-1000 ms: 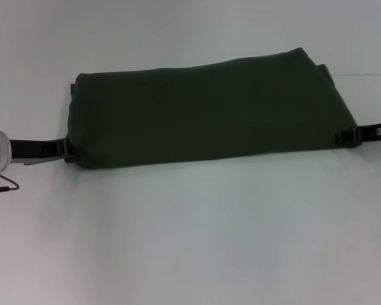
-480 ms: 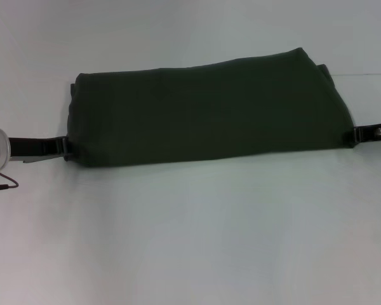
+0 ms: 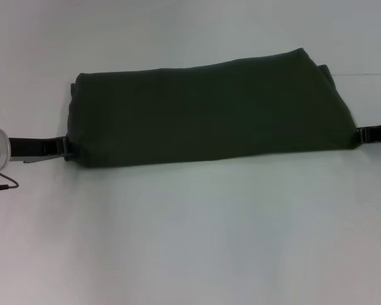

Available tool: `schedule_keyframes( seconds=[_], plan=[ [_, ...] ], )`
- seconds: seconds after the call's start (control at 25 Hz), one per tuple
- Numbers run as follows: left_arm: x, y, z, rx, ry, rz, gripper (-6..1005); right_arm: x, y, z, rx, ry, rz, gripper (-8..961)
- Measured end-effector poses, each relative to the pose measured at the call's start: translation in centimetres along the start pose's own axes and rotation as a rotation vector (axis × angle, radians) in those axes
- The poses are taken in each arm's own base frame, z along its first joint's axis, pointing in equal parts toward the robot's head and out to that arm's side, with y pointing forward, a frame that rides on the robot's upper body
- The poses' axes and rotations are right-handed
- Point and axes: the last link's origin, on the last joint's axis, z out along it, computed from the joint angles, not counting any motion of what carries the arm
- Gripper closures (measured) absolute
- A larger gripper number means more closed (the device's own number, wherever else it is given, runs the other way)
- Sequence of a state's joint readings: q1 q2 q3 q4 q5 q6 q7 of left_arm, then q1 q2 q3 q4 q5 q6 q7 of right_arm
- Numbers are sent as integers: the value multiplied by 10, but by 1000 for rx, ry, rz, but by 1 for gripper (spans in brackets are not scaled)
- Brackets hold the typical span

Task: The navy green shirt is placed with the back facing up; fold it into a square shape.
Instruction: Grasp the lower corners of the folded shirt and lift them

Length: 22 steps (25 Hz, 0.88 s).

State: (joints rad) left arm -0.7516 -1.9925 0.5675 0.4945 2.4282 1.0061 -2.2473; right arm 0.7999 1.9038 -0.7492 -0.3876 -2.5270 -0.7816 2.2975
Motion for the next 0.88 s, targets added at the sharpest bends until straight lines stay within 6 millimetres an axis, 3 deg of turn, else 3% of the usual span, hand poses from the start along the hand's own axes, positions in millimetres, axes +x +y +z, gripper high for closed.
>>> schedule_keyframes(
  seconds=[0.2, 0.56, 0.88],
  plan=[
    [0, 1, -1, -7, -3, 0, 990, 3, 0, -2, -16, 9, 9, 914],
    [4, 0, -19, -75, -28, -3, 989, 9, -11, -20, -80, 11, 61, 911],
    [-2, -2, -34, -115, -81, -4, 988, 32, -19, -41, -154, 43, 109, 909]
  ],
)
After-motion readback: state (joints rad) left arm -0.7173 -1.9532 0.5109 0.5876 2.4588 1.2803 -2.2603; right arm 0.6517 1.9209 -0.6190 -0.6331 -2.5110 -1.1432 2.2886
